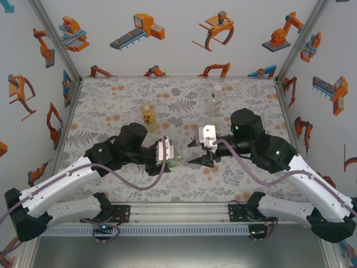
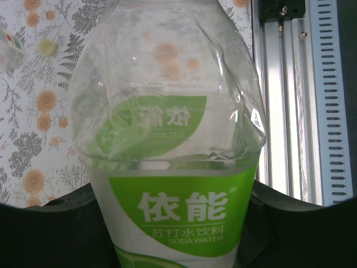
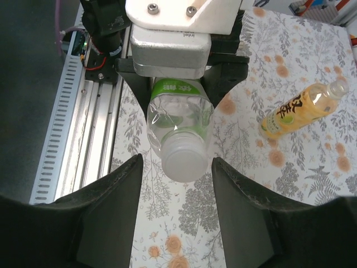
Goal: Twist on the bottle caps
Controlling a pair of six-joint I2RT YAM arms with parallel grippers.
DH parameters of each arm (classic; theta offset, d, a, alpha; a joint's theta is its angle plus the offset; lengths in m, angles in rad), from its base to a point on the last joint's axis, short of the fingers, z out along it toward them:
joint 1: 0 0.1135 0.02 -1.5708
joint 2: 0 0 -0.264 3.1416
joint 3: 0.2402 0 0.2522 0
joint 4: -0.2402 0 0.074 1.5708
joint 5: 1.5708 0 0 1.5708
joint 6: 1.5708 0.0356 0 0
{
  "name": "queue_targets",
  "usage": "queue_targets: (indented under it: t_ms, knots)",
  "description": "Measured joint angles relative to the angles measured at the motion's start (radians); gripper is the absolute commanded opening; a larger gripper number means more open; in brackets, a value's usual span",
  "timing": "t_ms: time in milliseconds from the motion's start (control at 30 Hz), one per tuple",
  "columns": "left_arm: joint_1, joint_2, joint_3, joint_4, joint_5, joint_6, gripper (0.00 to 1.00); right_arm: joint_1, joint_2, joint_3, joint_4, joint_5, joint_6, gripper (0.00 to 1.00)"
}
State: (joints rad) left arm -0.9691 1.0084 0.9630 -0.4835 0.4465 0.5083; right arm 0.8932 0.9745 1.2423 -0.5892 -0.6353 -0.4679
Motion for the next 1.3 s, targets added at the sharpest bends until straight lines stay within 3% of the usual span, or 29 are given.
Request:
queue_targets:
  t_ms: [467,833,1133,1300]
  knots:
    - [-0.008,0.0,0.0,0.0,0.008,-0.006,0.0,0.003,0.0,-0.02,0.023,0.002,0.008,0.38]
    - [-0.012,0.0,0.0,0.001,0.008,-0.006,0.0,0.008,-0.007,-0.05,0.033,0.026,0.032,0.42]
    - [-0.012,0.0,0.0,0.001,0.015,-0.006,0.0,0.014,-0.007,-0.05,0.04,0.034,0.059,0.21]
    - [-0.012,0.0,0.0,0.002,0.02,-0.006,0.0,0.014,-0.007,-0.052,0.056,0.049,0.175,0.06]
